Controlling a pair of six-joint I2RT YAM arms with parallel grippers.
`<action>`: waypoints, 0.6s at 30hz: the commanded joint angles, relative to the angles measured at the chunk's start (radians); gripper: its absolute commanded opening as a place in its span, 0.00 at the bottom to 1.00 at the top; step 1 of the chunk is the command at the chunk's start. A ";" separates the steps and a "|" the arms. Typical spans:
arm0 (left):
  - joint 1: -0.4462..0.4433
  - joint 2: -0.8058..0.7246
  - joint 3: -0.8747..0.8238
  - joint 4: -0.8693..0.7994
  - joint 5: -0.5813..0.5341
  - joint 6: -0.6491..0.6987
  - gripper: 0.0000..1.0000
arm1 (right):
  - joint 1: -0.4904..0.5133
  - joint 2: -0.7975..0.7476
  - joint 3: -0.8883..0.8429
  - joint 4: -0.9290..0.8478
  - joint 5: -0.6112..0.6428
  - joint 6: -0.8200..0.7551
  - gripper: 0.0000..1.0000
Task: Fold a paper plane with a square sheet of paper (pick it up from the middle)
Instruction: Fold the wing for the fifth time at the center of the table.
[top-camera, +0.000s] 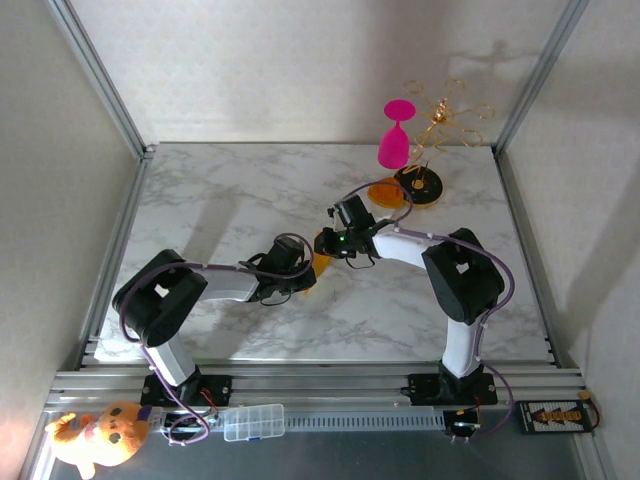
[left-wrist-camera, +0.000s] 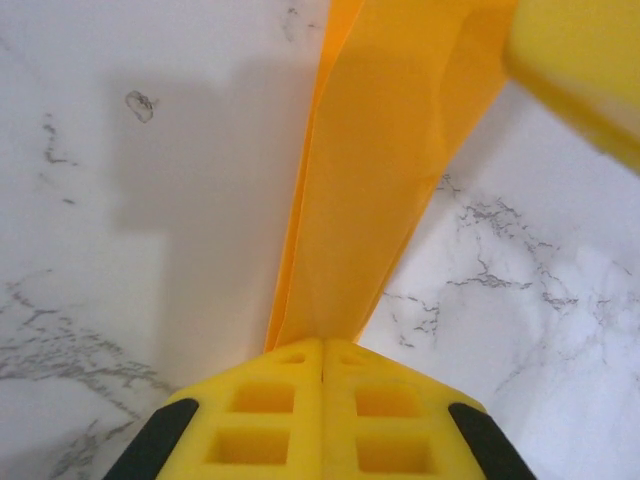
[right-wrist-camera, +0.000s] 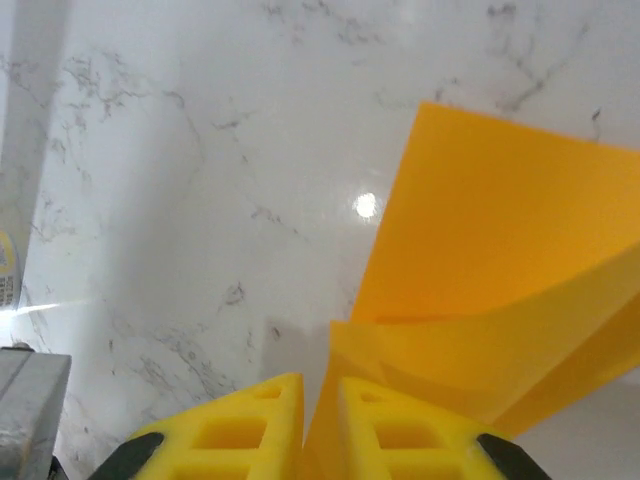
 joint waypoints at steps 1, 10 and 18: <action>0.002 0.016 -0.020 -0.108 -0.005 0.026 0.00 | -0.005 0.013 0.032 -0.050 0.064 -0.039 0.17; -0.001 0.025 -0.016 -0.119 -0.001 0.033 0.00 | -0.006 0.080 0.088 -0.097 0.147 -0.046 0.17; -0.005 0.036 -0.021 -0.117 0.002 0.028 0.00 | -0.009 0.101 0.109 -0.141 0.218 -0.030 0.17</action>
